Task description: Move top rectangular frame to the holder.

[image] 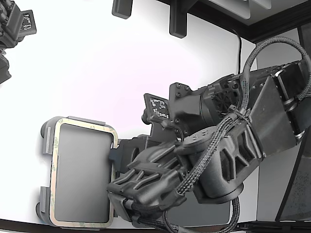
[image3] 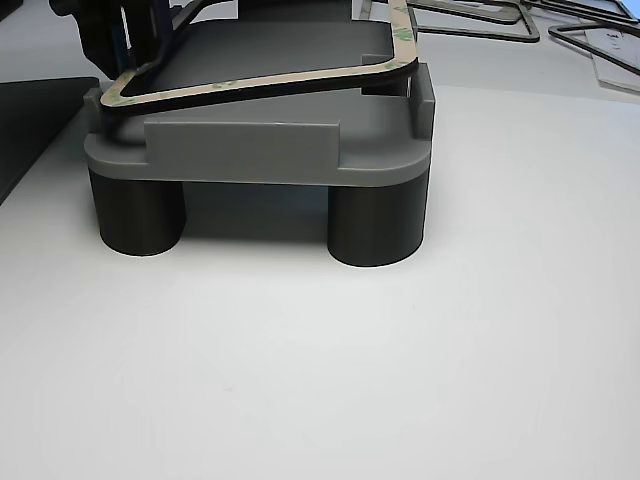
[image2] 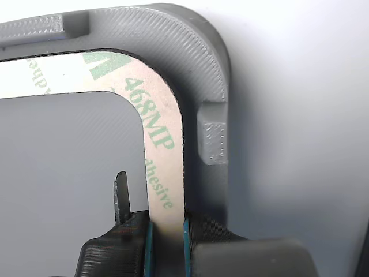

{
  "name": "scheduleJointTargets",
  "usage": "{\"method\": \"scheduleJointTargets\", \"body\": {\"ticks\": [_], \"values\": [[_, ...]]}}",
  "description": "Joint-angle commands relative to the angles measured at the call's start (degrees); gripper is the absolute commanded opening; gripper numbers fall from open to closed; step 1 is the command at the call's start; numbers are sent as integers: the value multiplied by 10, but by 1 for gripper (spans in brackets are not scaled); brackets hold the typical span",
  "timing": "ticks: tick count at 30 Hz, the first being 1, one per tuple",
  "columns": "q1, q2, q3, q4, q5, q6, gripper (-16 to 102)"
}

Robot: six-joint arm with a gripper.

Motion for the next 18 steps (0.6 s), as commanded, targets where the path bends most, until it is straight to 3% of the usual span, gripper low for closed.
{"method": "scheduleJointTargets", "body": {"ticks": [1, 18], "values": [[-11, 17, -9, -7, 2, 2, -11], [-12, 23, 15, -25, -1, 2, -11]]}}
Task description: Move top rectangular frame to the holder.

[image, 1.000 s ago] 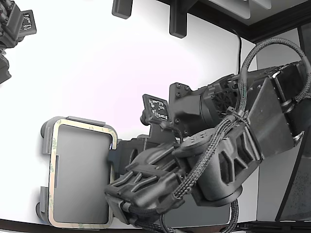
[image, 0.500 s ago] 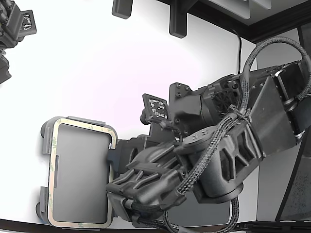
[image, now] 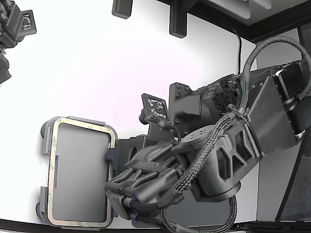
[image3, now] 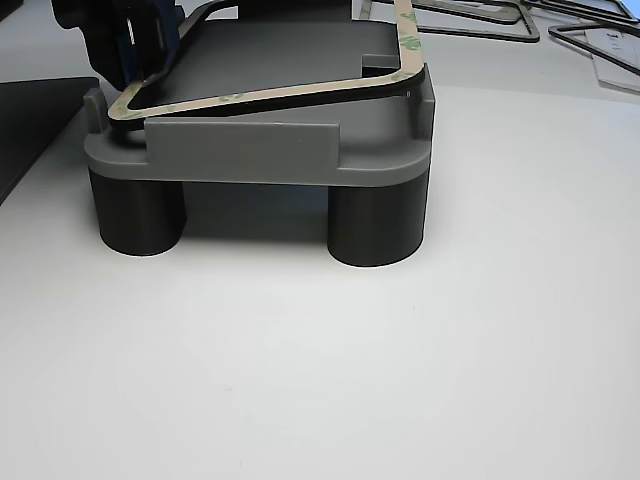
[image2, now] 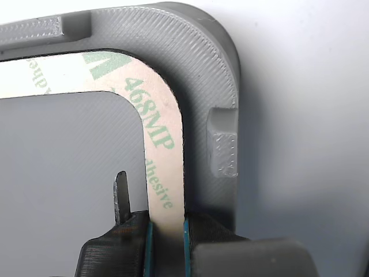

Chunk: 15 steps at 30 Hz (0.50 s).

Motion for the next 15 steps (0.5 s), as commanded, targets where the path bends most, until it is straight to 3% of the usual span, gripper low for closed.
{"method": "scheduleJointTargets", "body": {"ticks": [1, 15], "values": [[-10, 18, -7, -2, -1, 1, -11], [-10, 29, 13, -14, -5, -2, -11]]}}
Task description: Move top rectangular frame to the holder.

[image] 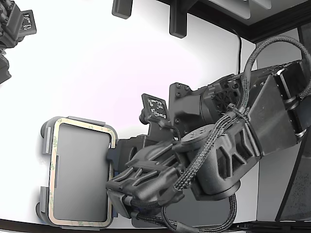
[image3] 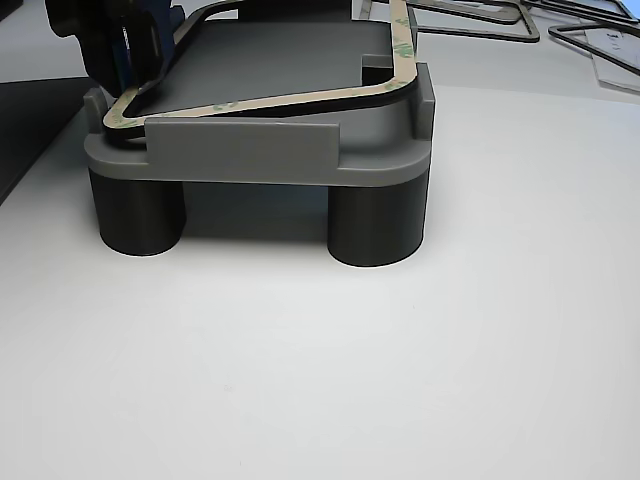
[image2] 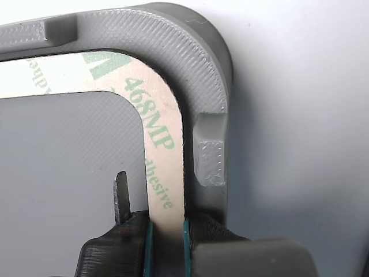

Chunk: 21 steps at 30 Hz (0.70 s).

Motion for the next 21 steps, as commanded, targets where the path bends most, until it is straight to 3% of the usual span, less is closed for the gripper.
{"method": "scheduleJointTargets", "body": {"ticks": [1, 3, 5, 6, 8, 9, 10, 14, 21], "values": [[-9, 18, -10, -1, -2, -2, -11], [-9, 18, -9, -1, -3, -3, -7], [-9, 19, -8, 0, -4, -4, 6], [-9, 19, -9, 0, -3, -5, 23], [-9, 19, -12, 3, -1, -11, 93], [-9, 19, -14, 3, 1, -11, 88], [-9, 18, -17, 3, 3, -16, 100], [-9, 18, -49, 11, 39, -69, 100], [-7, 72, -100, 28, 213, -338, 100]]}}
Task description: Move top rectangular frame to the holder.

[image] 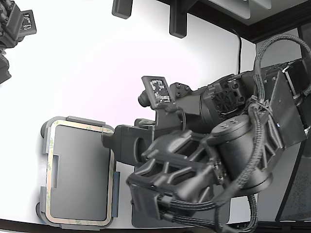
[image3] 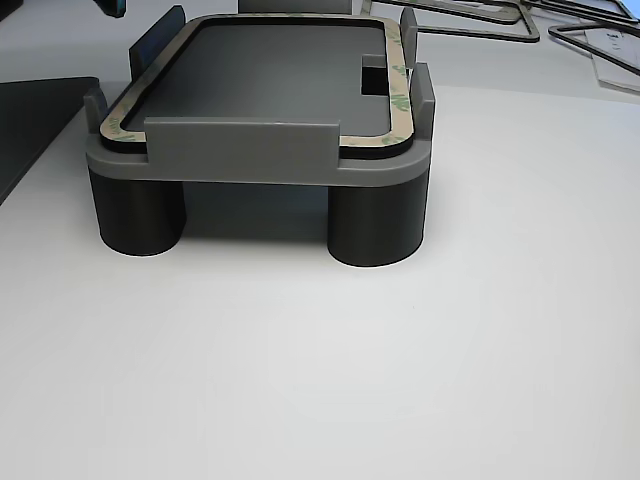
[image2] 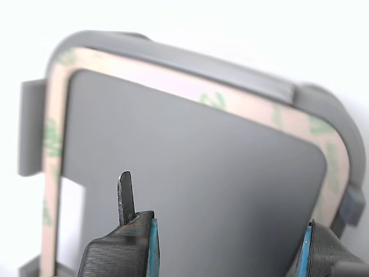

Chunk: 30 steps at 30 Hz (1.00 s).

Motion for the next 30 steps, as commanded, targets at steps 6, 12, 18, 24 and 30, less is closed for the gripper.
{"method": "scheduleJointTargets", "body": {"ticks": [6, 12, 18, 24, 30], "values": [[-60, 171, 82, -107, 132, -432, 100], [-161, 393, 327, -287, 27, -717, 100], [-288, 577, 491, -362, -113, -928, 100], [-352, 716, 613, -348, -179, -1000, 100], [-352, 803, 716, -354, -186, -995, 100]]}}
